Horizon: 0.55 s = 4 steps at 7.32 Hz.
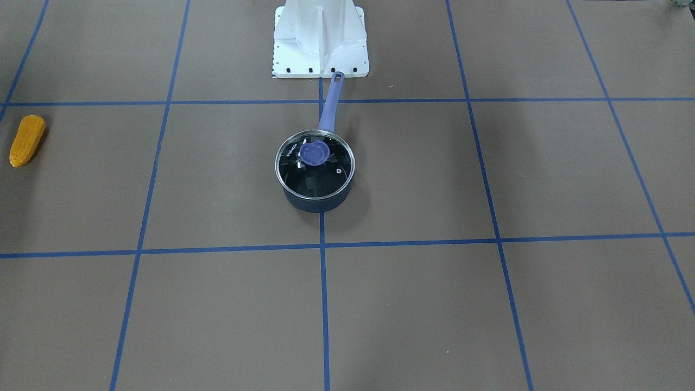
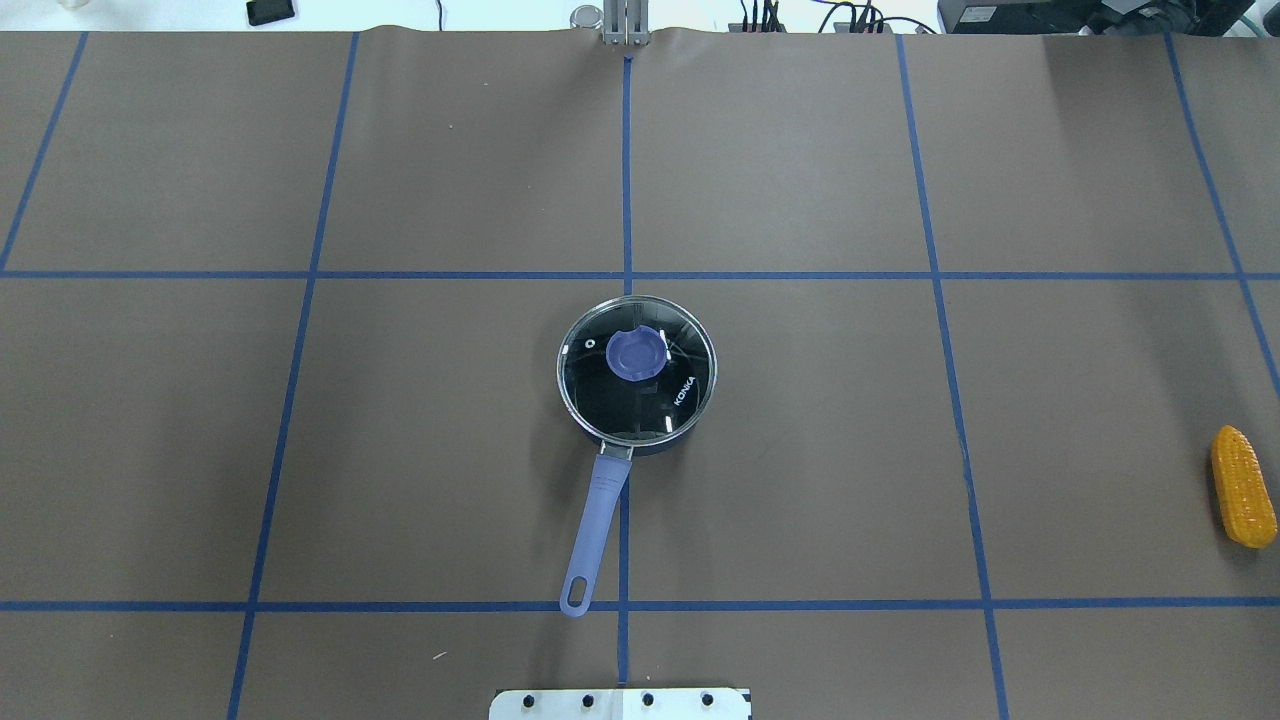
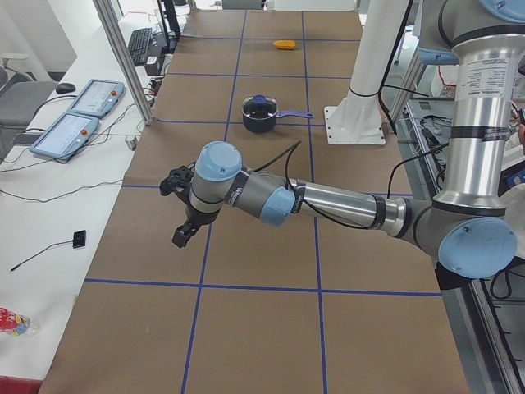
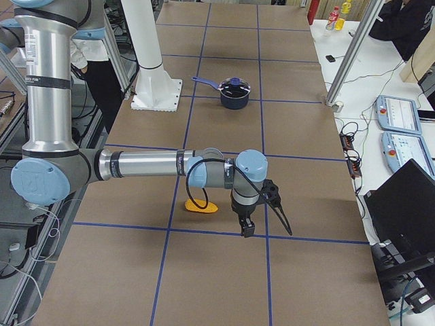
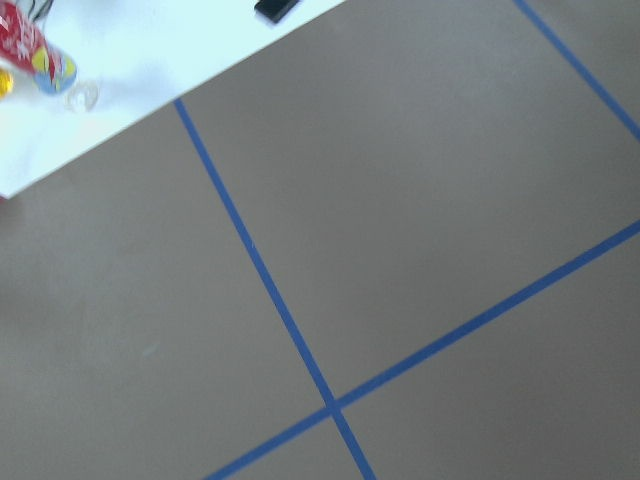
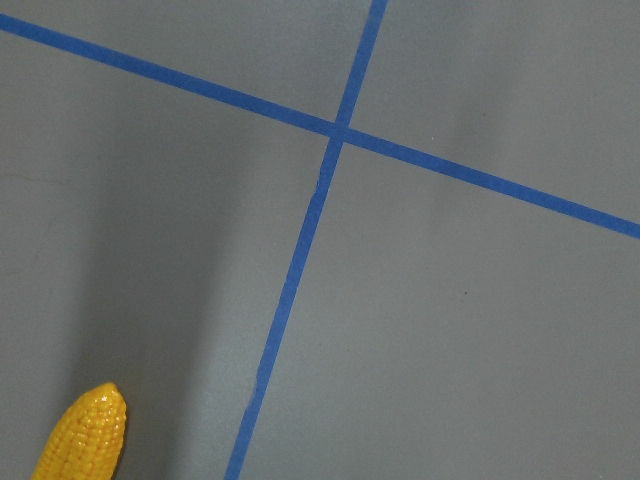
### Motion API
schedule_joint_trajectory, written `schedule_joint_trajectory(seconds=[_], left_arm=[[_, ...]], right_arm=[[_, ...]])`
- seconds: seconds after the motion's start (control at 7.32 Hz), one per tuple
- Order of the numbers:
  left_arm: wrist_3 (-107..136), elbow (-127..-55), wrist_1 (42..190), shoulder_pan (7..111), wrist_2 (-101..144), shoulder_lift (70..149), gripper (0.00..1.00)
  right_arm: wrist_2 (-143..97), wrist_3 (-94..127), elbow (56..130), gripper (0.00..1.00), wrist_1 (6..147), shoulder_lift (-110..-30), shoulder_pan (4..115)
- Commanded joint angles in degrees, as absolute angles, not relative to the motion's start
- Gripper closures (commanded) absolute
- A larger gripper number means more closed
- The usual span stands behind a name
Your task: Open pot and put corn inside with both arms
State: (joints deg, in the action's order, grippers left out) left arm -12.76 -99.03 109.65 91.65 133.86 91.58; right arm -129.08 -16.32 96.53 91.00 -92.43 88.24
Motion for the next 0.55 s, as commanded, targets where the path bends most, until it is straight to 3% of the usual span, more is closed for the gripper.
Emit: schedule_joint_trajectory(seconds=[0.0,0.41], left_arm=[[-11.26,-99.74,112.76,91.58,133.95,92.02,0.01],[19.03,-101.86,112.24,78.63,132.81,99.03,0.01]], right_arm=[[-129.28,-13.37,96.42,0.00,87.02,-92.11,88.24],[-128.85,-13.36,96.33,0.00,83.94,-92.98,88.24]])
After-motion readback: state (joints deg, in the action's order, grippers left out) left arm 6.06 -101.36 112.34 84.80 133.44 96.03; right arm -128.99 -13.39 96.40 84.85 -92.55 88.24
